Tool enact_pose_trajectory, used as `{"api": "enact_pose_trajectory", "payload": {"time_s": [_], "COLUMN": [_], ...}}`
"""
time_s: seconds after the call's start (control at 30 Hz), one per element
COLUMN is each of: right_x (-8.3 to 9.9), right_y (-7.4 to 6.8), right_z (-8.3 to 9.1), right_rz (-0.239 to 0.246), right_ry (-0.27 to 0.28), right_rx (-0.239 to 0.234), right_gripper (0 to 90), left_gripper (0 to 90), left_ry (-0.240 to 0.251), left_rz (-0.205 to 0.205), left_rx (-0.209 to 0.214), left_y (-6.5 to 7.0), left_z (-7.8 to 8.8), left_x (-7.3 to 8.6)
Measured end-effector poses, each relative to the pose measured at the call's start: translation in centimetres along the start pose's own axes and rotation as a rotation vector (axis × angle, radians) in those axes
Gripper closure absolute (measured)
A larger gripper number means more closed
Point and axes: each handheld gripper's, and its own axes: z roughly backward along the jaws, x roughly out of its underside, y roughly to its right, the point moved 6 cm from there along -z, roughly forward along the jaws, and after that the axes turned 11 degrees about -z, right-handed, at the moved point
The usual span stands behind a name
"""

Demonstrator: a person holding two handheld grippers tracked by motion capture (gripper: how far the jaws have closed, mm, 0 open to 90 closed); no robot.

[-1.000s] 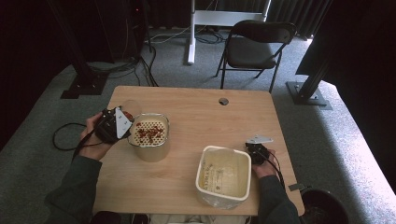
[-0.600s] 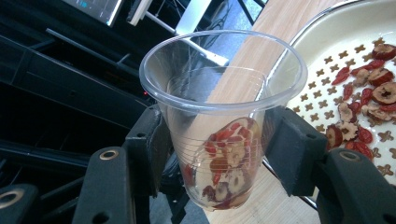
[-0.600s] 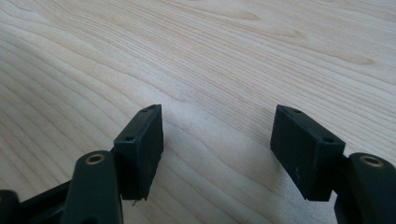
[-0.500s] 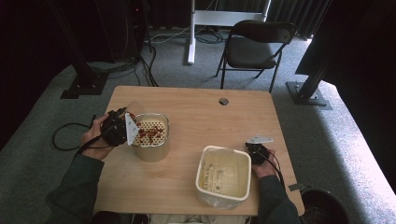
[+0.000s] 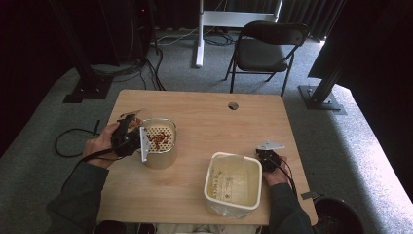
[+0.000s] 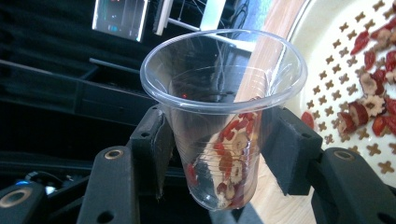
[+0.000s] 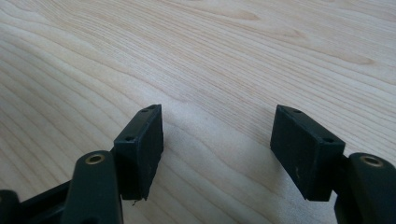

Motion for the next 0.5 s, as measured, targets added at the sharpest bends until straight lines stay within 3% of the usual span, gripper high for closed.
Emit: {"api": "enact_pose_trajectory", "payload": {"time_s": [0.13, 0.3, 0.5], "right_x": [0.0, 0.0, 0.0], "right_y": [0.0, 0.0, 0.0], "right_z": [0.0, 0.0, 0.0], "right_rz": [0.0, 0.0, 0.0], "right_ry": [0.0, 0.0, 0.0], "right_rx": [0.0, 0.0, 0.0], "right_gripper": [33.8, 33.8, 33.9], "left_gripper": [46.1, 46.1, 46.3], "left_ry": [-0.016, -0.042, -0.046], "left_rz": [-0.075, -0.202, -0.286], "left_rx": [-0.009, -0.032, -0.041], "left_y": [0.3, 0.8, 1.4], "left_z": [-0.1, -0.1, -0.1], "left_x": [-0.3, -0.6, -1.1]}}
